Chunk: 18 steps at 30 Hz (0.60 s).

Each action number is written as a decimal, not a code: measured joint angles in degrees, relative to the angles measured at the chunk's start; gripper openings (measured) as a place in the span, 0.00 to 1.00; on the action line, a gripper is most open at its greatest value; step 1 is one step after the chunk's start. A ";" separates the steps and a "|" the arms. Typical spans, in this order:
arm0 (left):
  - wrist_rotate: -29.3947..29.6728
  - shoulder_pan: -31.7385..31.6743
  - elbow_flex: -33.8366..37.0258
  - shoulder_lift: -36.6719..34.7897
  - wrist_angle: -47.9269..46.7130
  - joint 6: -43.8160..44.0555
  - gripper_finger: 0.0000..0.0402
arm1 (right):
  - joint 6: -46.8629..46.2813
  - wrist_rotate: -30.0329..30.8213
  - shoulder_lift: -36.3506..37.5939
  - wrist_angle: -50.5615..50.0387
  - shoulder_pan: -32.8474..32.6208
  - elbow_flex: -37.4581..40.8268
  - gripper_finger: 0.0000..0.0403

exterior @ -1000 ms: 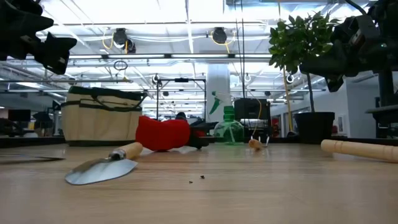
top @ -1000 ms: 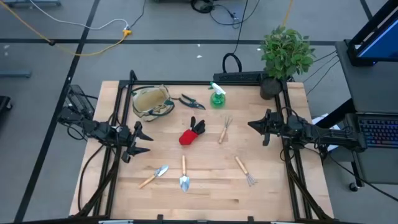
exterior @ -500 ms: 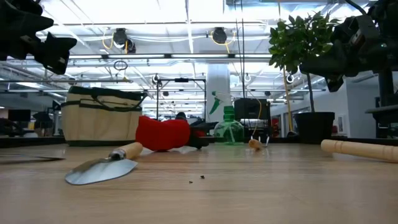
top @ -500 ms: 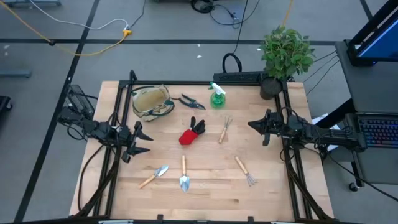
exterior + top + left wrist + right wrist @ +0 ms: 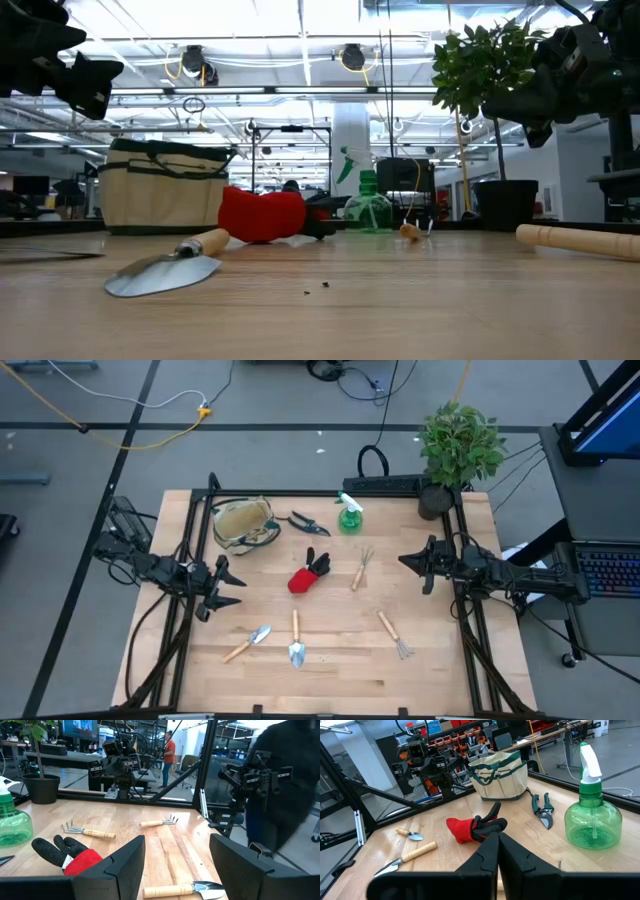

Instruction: Pick & Place Garden tools in Gardening bag

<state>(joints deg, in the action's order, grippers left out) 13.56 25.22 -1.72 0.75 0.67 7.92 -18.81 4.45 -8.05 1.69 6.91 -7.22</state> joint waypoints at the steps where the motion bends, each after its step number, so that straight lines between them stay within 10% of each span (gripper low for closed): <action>1: -0.01 0.00 0.00 0.00 0.00 0.00 0.57 | 0.00 0.00 0.02 0.00 0.01 0.00 0.00; 18: -0.02 0.02 0.00 -0.01 0.00 -0.01 0.57 | -11.94 4.87 -0.09 6.33 -0.01 0.00 0.00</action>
<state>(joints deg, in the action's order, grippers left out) 13.54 25.23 -1.72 0.75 0.67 7.91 -30.75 9.32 -8.14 8.03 6.90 -7.22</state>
